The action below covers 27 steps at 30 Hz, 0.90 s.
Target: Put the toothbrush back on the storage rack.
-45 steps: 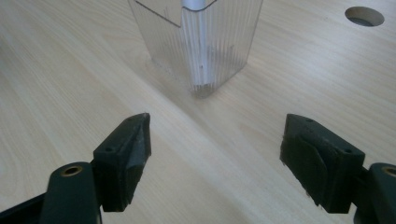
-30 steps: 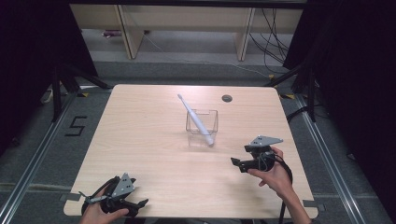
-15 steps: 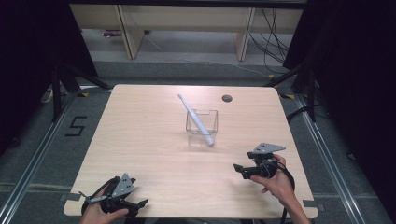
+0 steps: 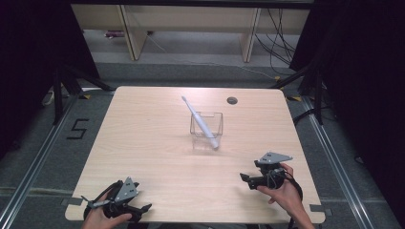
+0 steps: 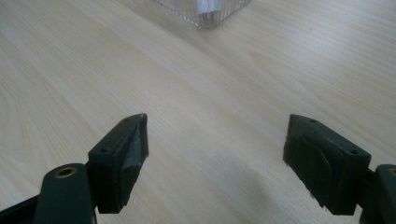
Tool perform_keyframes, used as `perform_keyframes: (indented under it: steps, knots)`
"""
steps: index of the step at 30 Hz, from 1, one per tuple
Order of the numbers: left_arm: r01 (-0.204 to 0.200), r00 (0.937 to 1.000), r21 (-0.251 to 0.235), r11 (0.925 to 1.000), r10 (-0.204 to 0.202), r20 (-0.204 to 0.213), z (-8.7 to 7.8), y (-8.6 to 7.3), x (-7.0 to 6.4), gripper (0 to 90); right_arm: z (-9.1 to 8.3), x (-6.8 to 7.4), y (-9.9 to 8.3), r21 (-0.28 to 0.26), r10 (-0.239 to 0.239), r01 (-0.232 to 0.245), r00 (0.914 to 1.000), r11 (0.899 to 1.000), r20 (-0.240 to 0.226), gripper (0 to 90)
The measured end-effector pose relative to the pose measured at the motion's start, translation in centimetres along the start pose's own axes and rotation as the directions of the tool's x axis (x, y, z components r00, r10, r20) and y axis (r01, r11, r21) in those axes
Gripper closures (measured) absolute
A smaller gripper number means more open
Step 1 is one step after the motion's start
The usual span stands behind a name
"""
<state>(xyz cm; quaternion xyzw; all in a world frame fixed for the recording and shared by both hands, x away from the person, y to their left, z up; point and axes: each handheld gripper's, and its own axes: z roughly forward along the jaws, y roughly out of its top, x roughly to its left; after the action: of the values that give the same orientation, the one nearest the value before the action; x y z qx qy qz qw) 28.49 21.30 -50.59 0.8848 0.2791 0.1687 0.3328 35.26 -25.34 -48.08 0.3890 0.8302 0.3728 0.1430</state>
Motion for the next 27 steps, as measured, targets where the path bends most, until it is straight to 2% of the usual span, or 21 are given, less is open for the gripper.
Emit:
perform_keyframes:
  steps: [1, 2, 3, 4, 5, 7, 8, 10, 12, 13, 15, 16, 17, 18, 19, 20, 21, 22, 24, 26, 27]
  knots:
    - [0.003, 1.0, -0.003, 1.0, -0.003, 0.0, 0.0, 0.0, 0.0, 15.3, -0.1, 0.1, -0.1, 0.005, 0.001, -0.001, 1.0, 1.0, 0.004, 22.7]
    - [-0.002, 1.0, -0.002, 1.0, 0.002, 0.0, 0.0, 0.0, 0.0, 15.2, -0.3, 0.4, -0.2, 0.023, 0.043, -0.043, 0.9991, 0.999, 0.0, 22.7]
    - [-0.003, 1.0, -0.004, 1.0, 0.003, 0.002, 0.0, 0.0, 0.1, 15.2, -0.1, 0.2, -0.3, 0.007, -0.001, 0.001, 1.0, 1.0, 0.001, 22.8]
    - [-0.007, 1.0, 0.001, 1.0, 0.007, 0.004, 0.0, 0.0, 0.1, 15.3, -0.2, 0.5, -0.4, 0.01, 0.022, -0.022, 0.9997, 1.0, 0.008, 22.6]
    - [0.006, 1.0, -0.004, 1.0, -0.006, 0.001, 0.0, 0.0, 0.0, 15.3, -0.3, 0.4, -0.4, 0.021, -0.005, 0.005, 0.9999, 1.0, 0.013, 22.2]
    - [0.006, 1.0, -0.004, 1.0, -0.006, -0.002, 0.1, 0.0, 0.0, 15.2, -0.3, 0.5, -0.6, 0.016, -0.019, 0.019, 0.9998, 1.0, 0.008, 22.0]
    - [-0.001, 1.0, -0.002, 1.0, 0.001, 0.001, 0.0, 0.0, 0.0, 15.2, -0.4, 0.9, -0.7, 0.034, 0.023, -0.023, 0.9997, 0.999, -0.001, 21.8]
    - [0.006, 1.0, -0.003, 1.0, -0.006, 0.0, 0.0, 0.0, 0.0, 15.2, -0.4, 0.8, -0.9, 0.025, -0.011, 0.011, 0.9999, 1.0, 0.003, 21.2]
    - [0.004, 1.0, -0.004, 1.0, -0.004, -0.001, 0.0, 0.0, 0.0, 15.3, -0.5, 1.0, -1.1, 0.031, -0.007, 0.008, 0.9999, 0.999, -0.008, 20.4]
    - [-0.002, 1.0, -0.002, 1.0, 0.002, 0.0, 0.0, 0.0, 0.0, 15.3, -0.5, 1.0, -1.2, 0.03, -0.032, 0.032, 0.9995, 0.999, -0.003, 19.7]
    - [-0.003, 1.0, -0.001, 1.0, 0.003, 0.001, 0.0, 0.0, 0.0, 15.3, -0.5, 1.2, -1.5, 0.032, -0.043, 0.043, 0.9991, 0.999, -0.007, 19.1]
    - [0.003, 1.0, -0.004, 1.0, -0.003, 0.0, 0.0, 0.0, 0.0, 15.2, -0.7, 1.4, -1.6, 0.062, -0.02, 0.02, 0.9998, 0.998, -0.006, 19.0]
    - [-0.003, 1.0, -0.001, 1.0, 0.003, 0.001, 0.0, 0.0, 0.1, 15.2, -0.6, 1.5, -1.7, 0.059, -0.021, 0.021, 0.9998, 0.998, 0.002, 18.6]
    - [0.013, 0.9999, -0.004, 0.9999, -0.013, 0.004, 0.1, -0.1, 0.0, 15.2, -0.6, 1.3, -1.7, 0.052, -0.056, 0.056, 0.9984, 0.997, 0.005, 18.1]
    - [-0.005, 1.0, -0.006, 1.0, 0.005, 0.0, 0.0, 0.0, 0.0, 15.2, -0.8, 1.6, -1.8, 0.075, -0.018, 0.017, 0.9998, 0.997, 0.004, 18.0]
    - [-0.014, 0.9999, 0.002, 0.9999, 0.014, -0.001, 0.0, 0.0, 0.1, 15.2, -0.8, 1.6, -1.9, 0.061, -0.022, 0.022, 0.9997, 0.998, 0.004, 18.0]
    - [-0.002, 1.0, -0.003, 1.0, 0.002, -0.001, 0.0, 0.0, 0.0, 15.3, -0.9, 1.6, -2.0, 0.059, -0.033, 0.033, 0.9995, 0.998, 0.003, 17.9]
    - [-0.003, 1.0, -0.002, 1.0, 0.003, -0.001, 0.0, 0.0, 0.0, 15.2, -1.0, 1.7, -2.1, 0.067, -0.016, 0.016, 0.9999, 0.998, 0.003, 17.8]
    - [0.0, 1.0, -0.003, 1.0, 0.0, -0.001, 0.0, 0.0, 0.0, 15.2, -1.1, 1.7, -2.2, 0.069, -0.017, 0.017, 0.9998, 0.997, 0.002, 17.8]
    - [-0.006, 1.0, -0.006, 1.0, 0.006, -0.001, 0.0, 0.0, 0.1, 15.3, -1.1, 1.5, -2.3, 0.053, -0.049, 0.048, 0.9988, 0.997, 0.008, 17.8]
    - [0.004, 1.0, 0.0, 1.0, -0.004, 0.005, 0.0, -0.1, 0.0, 15.2, -1.2, 1.5, -2.3, 0.054, -0.046, 0.046, 0.9989, 0.997, 0.009, 17.8]
